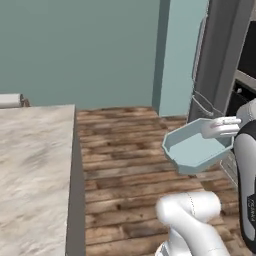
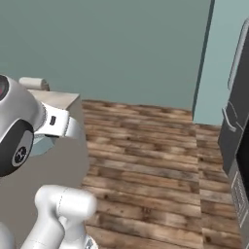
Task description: Retrieve the tupperware and aluminum foil from the cabinet and place them on the dining counter near the plate with avocado and mushroom to prepare for storing leftovers.
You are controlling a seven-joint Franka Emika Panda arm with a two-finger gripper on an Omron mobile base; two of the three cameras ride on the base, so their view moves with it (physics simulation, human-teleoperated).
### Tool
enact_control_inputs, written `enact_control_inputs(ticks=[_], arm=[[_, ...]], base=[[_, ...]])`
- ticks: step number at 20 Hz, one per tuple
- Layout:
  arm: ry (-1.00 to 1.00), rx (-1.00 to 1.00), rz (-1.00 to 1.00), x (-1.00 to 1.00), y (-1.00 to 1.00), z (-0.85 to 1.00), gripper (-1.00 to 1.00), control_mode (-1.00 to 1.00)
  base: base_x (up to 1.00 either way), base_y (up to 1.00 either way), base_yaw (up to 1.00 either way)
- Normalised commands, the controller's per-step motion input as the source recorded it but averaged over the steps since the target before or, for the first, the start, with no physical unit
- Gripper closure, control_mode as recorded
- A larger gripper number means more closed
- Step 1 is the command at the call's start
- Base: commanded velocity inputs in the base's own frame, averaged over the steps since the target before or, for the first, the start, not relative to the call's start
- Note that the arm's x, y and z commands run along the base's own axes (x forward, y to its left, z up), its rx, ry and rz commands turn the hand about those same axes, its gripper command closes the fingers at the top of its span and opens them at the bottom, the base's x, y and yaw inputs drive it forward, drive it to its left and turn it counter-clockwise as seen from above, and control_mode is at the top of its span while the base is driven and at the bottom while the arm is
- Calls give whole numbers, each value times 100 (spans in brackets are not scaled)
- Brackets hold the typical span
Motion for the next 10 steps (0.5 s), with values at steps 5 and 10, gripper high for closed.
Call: enact_control_inputs(ticks=[5,10], arm=[[0,0,0,0,0,0,100,100],[0,0,0,0,0,0,100,100]], base=[[100,-64,32],[100,-69,30]])
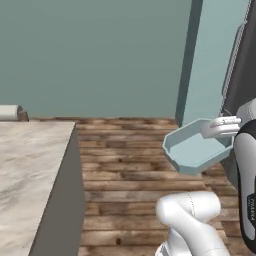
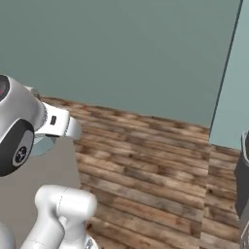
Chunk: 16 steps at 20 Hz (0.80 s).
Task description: Retrieve the tupperware and aluminum foil from the cabinet and place them on the dining counter near the plate with avocado and mushroom to prepare for storing leftovers.
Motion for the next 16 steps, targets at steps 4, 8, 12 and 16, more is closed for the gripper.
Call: enact_control_inputs(ticks=[4,8,12,16], arm=[[0,0,0,0,0,0,100,100],[0,0,0,0,0,0,100,100],[0,0,0,0,0,0,100,100],[0,0,0,0,0,0,100,100]], base=[[100,-67,31],[100,-65,31],[100,-61,32],[100,-52,34]])
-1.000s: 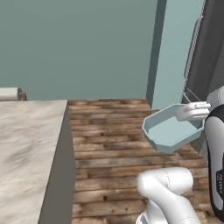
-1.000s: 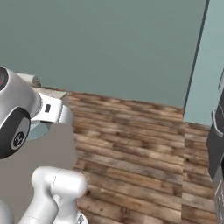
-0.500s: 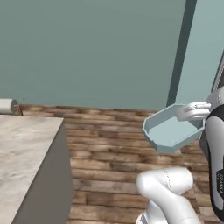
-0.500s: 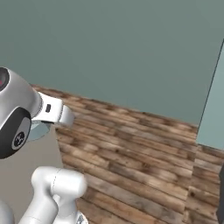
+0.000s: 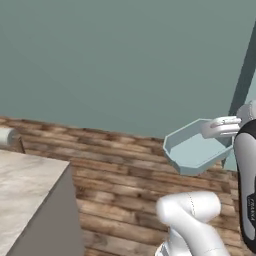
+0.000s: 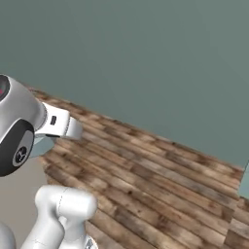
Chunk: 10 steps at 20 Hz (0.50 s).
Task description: Retrieve the tupperware and aluminum foil from the cabinet and place them on the dining counter near the plate with avocado and mushroom to prepare for storing leftovers.
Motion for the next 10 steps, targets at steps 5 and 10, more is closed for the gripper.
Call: enact_control_inputs(ticks=[5,10], arm=[[0,0,0,0,0,0,100,100],[0,0,0,0,0,0,100,100]], base=[[100,-43,37],[100,-17,45]])
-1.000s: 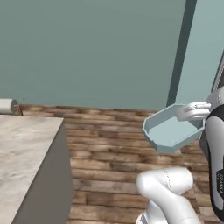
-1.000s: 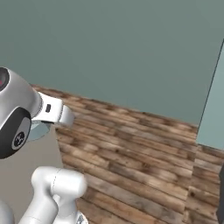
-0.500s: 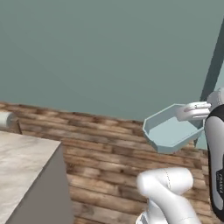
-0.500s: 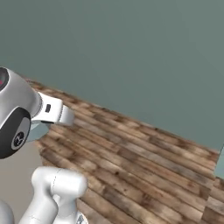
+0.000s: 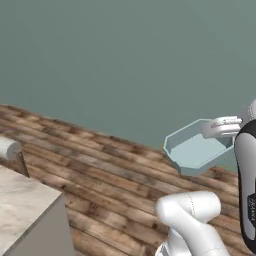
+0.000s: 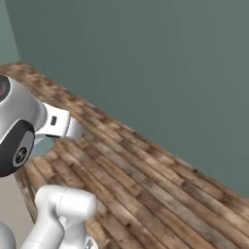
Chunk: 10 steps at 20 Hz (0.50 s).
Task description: Retrieve the tupperware and aluminum foil from the cabinet and place them on the dining counter near the plate with avocado and mushroom to prepare for storing leftovers.
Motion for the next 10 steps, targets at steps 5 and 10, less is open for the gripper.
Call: enact_control_inputs(ticks=[5,10], arm=[[0,0,0,0,0,0,100,100],[0,0,0,0,0,0,100,100]], base=[[100,0,52],[100,0,54]])
